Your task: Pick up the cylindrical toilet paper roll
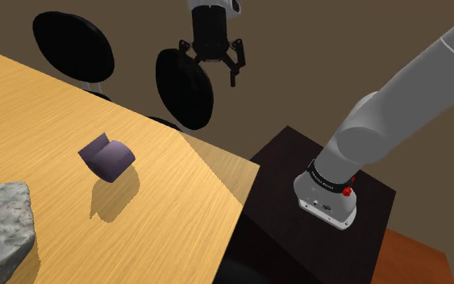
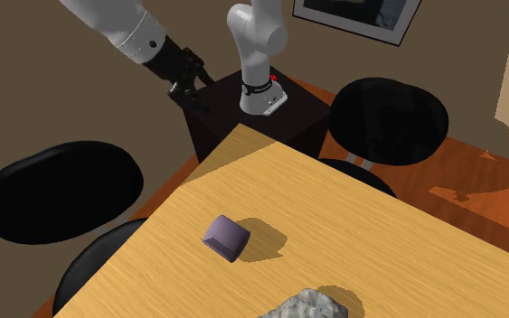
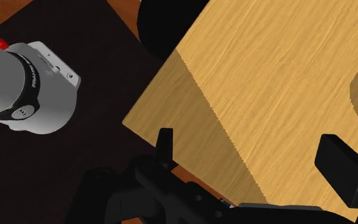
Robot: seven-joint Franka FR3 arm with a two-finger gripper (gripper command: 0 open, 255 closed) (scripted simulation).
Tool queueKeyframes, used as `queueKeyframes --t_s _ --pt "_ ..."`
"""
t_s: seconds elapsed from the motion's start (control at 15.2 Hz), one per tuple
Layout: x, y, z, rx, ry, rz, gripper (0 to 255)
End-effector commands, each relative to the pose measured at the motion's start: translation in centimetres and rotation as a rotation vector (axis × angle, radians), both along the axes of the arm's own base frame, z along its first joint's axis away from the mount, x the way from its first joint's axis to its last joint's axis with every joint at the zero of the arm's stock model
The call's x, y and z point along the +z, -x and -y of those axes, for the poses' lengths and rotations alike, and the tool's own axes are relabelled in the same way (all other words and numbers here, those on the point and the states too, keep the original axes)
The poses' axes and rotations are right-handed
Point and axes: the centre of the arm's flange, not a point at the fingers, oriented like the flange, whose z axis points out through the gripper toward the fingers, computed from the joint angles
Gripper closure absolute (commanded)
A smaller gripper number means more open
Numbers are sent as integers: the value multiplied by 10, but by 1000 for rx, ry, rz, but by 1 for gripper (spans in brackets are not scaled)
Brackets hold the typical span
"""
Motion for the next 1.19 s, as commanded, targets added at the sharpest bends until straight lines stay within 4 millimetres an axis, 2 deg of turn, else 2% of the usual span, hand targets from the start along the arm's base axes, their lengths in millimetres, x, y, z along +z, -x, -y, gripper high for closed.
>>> queueKeyframes --t_s 0.0,0.53,1.12 --pt "-15 -15 -13 -69 -15 -59 0" --pt "-76 -76 -68 -324 -74 -280 0" --pt "-157 -142 -116 -612 -140 -527 0"
